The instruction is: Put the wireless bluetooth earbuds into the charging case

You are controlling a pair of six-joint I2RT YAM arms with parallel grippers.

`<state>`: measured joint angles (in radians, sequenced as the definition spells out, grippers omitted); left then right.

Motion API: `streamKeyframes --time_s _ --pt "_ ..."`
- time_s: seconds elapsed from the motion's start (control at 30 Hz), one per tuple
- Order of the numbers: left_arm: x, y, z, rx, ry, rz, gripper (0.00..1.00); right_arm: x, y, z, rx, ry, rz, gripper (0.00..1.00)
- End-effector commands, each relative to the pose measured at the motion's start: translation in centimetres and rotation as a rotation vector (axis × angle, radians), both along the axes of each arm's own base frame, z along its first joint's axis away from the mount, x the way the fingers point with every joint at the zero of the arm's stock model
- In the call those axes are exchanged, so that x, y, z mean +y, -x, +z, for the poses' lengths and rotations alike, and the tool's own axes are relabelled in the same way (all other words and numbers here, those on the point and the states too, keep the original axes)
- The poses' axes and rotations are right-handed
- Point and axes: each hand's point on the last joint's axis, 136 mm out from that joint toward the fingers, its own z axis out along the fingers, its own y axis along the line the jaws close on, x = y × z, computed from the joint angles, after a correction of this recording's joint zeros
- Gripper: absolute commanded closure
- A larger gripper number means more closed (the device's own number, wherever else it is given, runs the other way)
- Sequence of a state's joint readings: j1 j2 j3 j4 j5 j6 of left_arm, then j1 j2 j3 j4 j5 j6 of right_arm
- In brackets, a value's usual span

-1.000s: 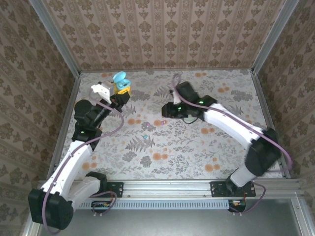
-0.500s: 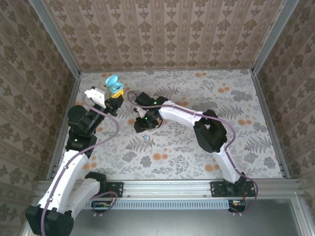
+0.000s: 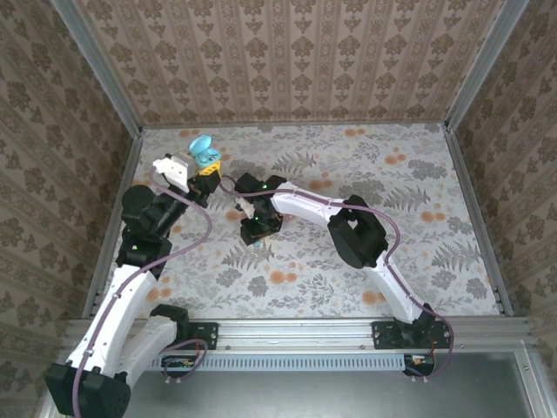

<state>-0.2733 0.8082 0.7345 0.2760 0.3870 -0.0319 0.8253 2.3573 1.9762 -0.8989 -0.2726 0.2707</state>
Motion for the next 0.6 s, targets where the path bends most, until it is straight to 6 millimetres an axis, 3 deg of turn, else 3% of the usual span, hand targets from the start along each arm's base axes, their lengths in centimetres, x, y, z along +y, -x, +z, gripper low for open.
streamKeyframes --time_s 0.0,0.27,0.57 --pt "-0.1 0.4 2.1 -0.054 0.007 -0.019 0.67 -1.1 0.6 -0.5 0.013 0.061 0.045 0.59" --pt "-0.4 0.1 1.8 -0.042 0.012 -0.029 0.67 -1.8 2.4 -0.8 0.042 0.089 0.057 0.63" --pt "-0.6 0.1 1.8 -0.038 0.013 -0.035 0.66 -1.3 1.4 -1.6 0.002 0.08 -0.014 0.62"
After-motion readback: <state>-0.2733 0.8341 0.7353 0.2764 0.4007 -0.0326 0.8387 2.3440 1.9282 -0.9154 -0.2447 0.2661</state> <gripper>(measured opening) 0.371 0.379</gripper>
